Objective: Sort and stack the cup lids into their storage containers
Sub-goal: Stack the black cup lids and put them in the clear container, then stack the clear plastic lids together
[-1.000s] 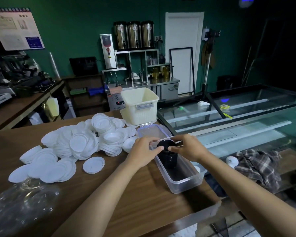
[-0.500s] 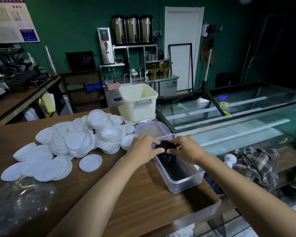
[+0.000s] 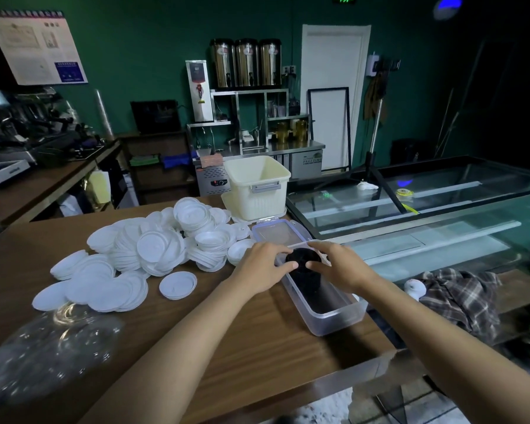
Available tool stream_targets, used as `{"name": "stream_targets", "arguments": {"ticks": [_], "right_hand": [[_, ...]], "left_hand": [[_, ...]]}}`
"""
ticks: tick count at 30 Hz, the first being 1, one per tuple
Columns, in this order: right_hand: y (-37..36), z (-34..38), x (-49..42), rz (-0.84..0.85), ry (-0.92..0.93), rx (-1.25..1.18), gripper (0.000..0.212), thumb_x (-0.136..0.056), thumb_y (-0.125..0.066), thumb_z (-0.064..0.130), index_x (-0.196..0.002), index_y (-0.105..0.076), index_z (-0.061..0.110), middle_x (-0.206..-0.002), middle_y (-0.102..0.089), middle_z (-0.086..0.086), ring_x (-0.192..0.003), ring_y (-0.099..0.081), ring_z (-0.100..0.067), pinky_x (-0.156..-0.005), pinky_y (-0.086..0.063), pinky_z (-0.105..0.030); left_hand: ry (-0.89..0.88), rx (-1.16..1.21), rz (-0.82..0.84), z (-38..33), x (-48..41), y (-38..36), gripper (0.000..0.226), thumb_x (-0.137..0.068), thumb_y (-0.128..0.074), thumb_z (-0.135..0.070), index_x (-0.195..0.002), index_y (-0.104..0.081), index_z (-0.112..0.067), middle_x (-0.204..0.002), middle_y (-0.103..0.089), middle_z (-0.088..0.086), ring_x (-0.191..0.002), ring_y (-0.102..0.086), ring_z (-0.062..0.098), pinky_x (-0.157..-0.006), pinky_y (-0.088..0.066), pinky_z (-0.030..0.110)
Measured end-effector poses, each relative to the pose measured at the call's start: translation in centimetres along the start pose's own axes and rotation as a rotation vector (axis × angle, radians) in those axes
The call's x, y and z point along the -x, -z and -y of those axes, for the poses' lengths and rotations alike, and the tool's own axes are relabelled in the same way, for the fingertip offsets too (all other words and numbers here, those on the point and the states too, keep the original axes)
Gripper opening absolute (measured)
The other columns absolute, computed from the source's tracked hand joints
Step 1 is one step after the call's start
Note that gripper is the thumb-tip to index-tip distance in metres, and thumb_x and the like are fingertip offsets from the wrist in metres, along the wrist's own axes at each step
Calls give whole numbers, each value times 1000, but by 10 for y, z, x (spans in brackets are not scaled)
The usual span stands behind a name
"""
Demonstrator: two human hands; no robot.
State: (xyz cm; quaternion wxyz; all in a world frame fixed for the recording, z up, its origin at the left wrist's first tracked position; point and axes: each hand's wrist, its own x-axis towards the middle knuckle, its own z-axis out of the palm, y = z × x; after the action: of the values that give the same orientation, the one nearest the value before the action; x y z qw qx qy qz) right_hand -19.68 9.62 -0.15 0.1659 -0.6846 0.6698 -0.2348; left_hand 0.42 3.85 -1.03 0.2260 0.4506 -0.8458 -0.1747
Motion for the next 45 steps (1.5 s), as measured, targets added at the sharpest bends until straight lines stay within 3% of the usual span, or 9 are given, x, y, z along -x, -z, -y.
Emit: {"name": "stream_targets", "arguments": {"ticks": [4,10,18,22,26,30,35,39,45], "right_hand": [[5,17,8,-73,56,2,47,-102,-71,27,-146,-60,16,-144,-64,-9,-131,-61,-28,-109,-48,-36],[-20,71,13,-82,187,-37,32,-99,-74,20,-130,-71,15,-127,-74,-6,-111,-70,-20,-100,-55,-34],[-94,160,17,52,335,-98,27,-99,-75,24,-124,-72,16,-111,-69,4,-103,-68,-13,-91,-52,-23],[-136,196,18,106,400,-133,26,-98,-76,24,-121,-72,15,-117,-71,3,-102,-70,-16,-94,-57,-31],[-176,222,16,160,434,-141,17,-95,-79,19,-106,-70,8,-103,-69,-4,-95,-71,-22,-89,-56,-33],[-206,237,15,193,438,-184,31,-97,-77,22,-125,-69,14,-109,-71,1,-99,-69,-15,-90,-52,-27],[-232,242,7,183,432,-257,41,-98,-76,24,-138,-67,17,-119,-71,11,-104,-65,-5,-90,-42,-10],[-245,239,-2,182,371,-349,40,-98,-75,31,-135,-68,17,-126,-75,5,-116,-69,-7,-104,-49,-22],[-256,225,-18,206,249,-544,32,-92,-82,32,-120,-72,21,-97,-78,8,-92,-73,-6,-91,-52,-17]], "left_hand": [[-6,68,-43,4,17,17,32,-95,-73,-40,-125,-75,-30,-122,-73,-8,-109,-63,14,-99,-53,42],[4,95,-114,30,63,50,20,-95,-74,-28,-114,-79,-22,-114,-73,-9,-110,-64,10,-95,-50,28],[151,46,-196,99,156,102,16,-95,-74,-33,-110,-78,-26,-106,-67,-14,-106,-64,8,-93,-51,28],[226,5,-270,138,201,122,17,-94,-76,-28,-110,-79,-22,-109,-70,-9,-103,-65,9,-97,-52,30],[285,-102,-336,181,241,126,37,-83,-81,-47,-114,-78,-26,-116,-67,-13,-114,-60,10,-107,-47,39],[349,-267,-295,205,274,121,70,-78,-71,-73,-139,-60,-41,-148,-50,-21,-140,-41,9,-122,-22,35],[306,-306,-334,224,283,110,71,-78,-56,-79,-139,-62,-42,-153,-52,-16,-143,-45,6,-128,-16,42],[171,-310,-442,231,276,100,55,-82,-63,-66,-129,-70,-38,-142,-61,-14,-135,-54,8,-125,-22,40],[-20,-300,-599,236,262,86,48,-86,-73,-52,-127,-74,-28,-147,-60,-7,-135,-55,16,-119,-37,39]]}}
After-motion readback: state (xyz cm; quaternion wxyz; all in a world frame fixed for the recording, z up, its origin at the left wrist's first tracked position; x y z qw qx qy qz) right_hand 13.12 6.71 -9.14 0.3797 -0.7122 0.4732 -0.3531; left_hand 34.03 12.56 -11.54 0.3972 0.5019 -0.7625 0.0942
